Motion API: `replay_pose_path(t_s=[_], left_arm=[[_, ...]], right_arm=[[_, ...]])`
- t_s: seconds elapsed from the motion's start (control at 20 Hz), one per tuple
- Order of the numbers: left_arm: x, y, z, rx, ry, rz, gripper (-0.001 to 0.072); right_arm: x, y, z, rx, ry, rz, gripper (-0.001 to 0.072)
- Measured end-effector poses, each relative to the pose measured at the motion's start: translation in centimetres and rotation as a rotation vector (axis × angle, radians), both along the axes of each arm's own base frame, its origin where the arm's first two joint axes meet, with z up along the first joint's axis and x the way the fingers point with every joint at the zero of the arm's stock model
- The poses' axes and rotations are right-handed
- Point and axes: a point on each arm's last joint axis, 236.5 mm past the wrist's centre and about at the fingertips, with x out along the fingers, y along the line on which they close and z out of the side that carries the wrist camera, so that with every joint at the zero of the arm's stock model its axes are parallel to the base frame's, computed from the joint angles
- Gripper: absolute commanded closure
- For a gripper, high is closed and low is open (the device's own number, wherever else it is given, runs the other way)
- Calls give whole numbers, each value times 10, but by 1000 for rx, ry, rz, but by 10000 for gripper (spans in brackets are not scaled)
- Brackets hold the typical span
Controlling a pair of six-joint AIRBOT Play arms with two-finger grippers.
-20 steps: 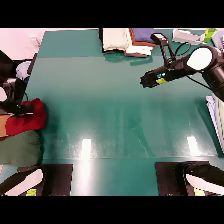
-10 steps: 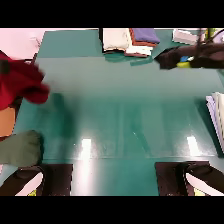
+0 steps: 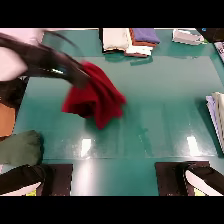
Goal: Fold the shirts.
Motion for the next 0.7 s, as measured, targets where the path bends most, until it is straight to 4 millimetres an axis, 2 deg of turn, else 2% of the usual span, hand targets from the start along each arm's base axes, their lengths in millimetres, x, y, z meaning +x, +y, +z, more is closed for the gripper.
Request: replay_pose_path(t_s=[0.05, 0.1, 0.15, 0.2, 0.3, 0.35, 0.45, 0.5, 0.65, 0.7], left_arm=[[-3, -25, -22, 25, 40, -47, 367], [-7, -49, -45, 43, 81, -92, 130], [-11, -67, -66, 59, 120, -122, 172], [-14, -81, -84, 68, 156, -144, 170], [-8, -86, -104, 84, 190, -138, 170], [-1, -81, -109, 85, 203, -120, 170], [23, -57, -116, 90, 223, -46, 170], [33, -42, -119, 94, 239, -5, 170], [63, 5, -124, 84, 277, 121, 170], [72, 20, -125, 81, 284, 160, 170]], right_arm=[[0, -2, -1, -2, 6, -3, 691], [0, -2, -3, -4, 17, -2, 691], [0, -2, -6, -6, 28, -1, 691], [1, -3, -9, -10, 41, -1, 691], [1, -3, -21, -22, 85, 3, 691], [1, -3, -29, -30, 116, 8, 691], [-1, -5, -52, -58, 205, 16, 691], [-3, -8, -71, -79, 270, 15, 691], [-15, -17, -141, -127, 490, 7, 690], [-23, -19, -169, -135, 571, 5, 662]])
